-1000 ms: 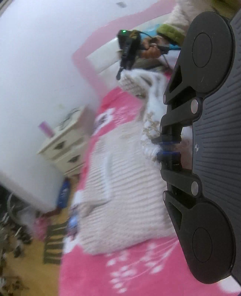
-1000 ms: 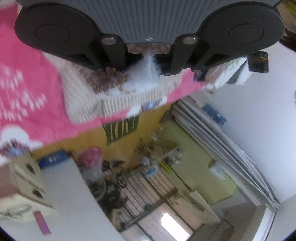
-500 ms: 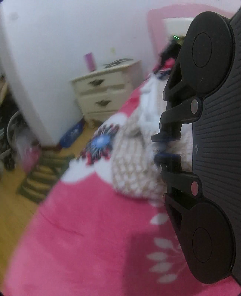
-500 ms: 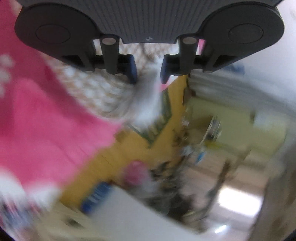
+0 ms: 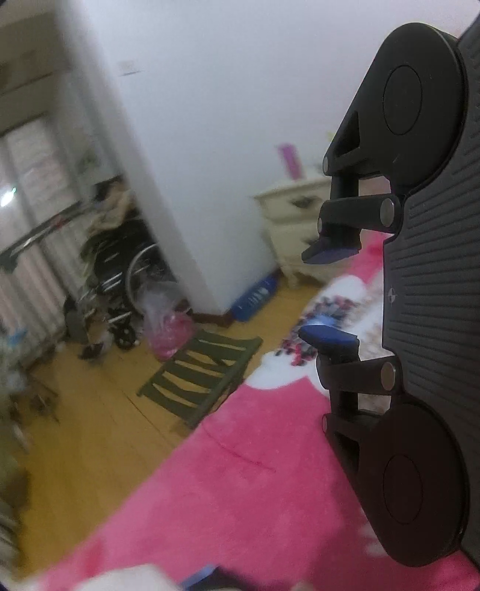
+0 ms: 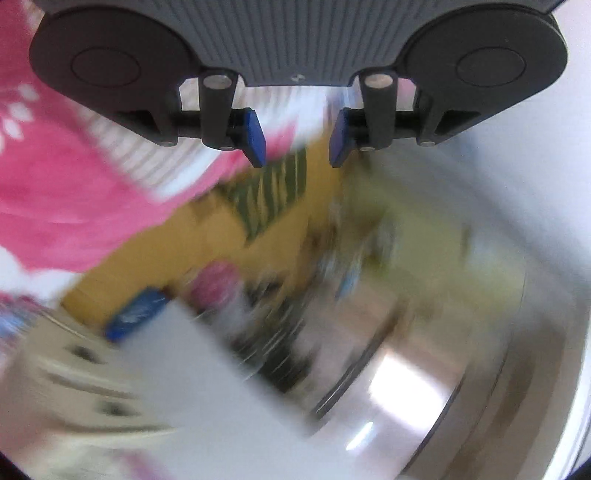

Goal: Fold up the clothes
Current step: 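Release the coat edge and lift both grippers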

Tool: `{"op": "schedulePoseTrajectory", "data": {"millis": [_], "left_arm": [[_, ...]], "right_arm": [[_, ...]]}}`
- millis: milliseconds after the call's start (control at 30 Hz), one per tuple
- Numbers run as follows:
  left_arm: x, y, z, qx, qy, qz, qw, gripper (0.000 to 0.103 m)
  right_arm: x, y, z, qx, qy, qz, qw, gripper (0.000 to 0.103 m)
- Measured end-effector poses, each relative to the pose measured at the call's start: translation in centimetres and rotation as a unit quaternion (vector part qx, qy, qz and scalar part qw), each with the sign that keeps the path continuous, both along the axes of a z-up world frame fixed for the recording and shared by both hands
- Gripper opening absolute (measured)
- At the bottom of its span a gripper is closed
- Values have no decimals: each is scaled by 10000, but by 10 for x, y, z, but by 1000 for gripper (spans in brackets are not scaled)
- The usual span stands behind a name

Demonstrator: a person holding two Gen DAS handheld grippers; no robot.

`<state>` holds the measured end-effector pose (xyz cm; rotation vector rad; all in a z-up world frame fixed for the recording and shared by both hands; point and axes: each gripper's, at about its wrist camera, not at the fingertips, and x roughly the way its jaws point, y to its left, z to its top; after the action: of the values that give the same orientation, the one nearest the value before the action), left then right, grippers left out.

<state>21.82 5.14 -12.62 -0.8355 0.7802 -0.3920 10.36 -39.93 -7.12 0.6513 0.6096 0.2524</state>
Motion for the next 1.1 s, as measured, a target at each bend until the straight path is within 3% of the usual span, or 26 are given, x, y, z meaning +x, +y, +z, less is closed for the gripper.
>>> {"op": "schedulePoseTrajectory", "data": {"millis": [67,133,233,333,433,500,600,667,767,867,967,1033,1067,1100], "left_arm": [[-17,-21,13,623,-81,-491,9968,46],[-39,-39,19,1167,-196,-979,9881,49],[-72,-58,17,1782,-438,-1574,9703,56],[-80,-66,5,2271,-434,-1642,9589,58],[-69,-66,-4,2531,-404,-1442,9558,58],[-58,-66,-7,2665,-452,-1354,9532,58],[-37,-67,-17,2797,-297,-1202,9521,58],[-25,-66,-24,2868,-213,-1070,9517,58],[-18,-61,-26,2768,-279,-879,9565,56],[-16,-57,-25,2554,-348,-899,9620,51],[-18,-63,-24,2630,-465,-1039,9581,43],[-19,-68,-24,2738,-563,-1134,9534,37],[-21,-72,-24,2839,-651,-1169,9495,30],[-24,-77,-24,3040,-799,-1202,9417,22]], "right_arm": [[3,57,4,-1143,13,1006,9883,38],[15,102,-8,-1766,191,1781,9678,32],[53,132,-42,-2018,781,1662,9621,26],[82,115,-45,-1393,782,842,9836,23],[58,74,-14,-670,37,-64,9977,31],[38,39,0,-831,-133,-580,9948,54],[17,-20,-4,-1127,295,-1373,9837,56],[11,-54,-19,-889,749,-1728,9781,58],[11,-87,-52,-78,1353,-1908,9722,58],[14,-94,-72,515,1390,-1738,9735,57],[25,-92,-77,408,1346,-1365,9806,55],[32,-87,-75,217,1360,-1121,9841,47],[33,-81,-72,-21,1388,-1043,9848,41],[38,-70,-67,-404,1416,-942,9846,28]]}}
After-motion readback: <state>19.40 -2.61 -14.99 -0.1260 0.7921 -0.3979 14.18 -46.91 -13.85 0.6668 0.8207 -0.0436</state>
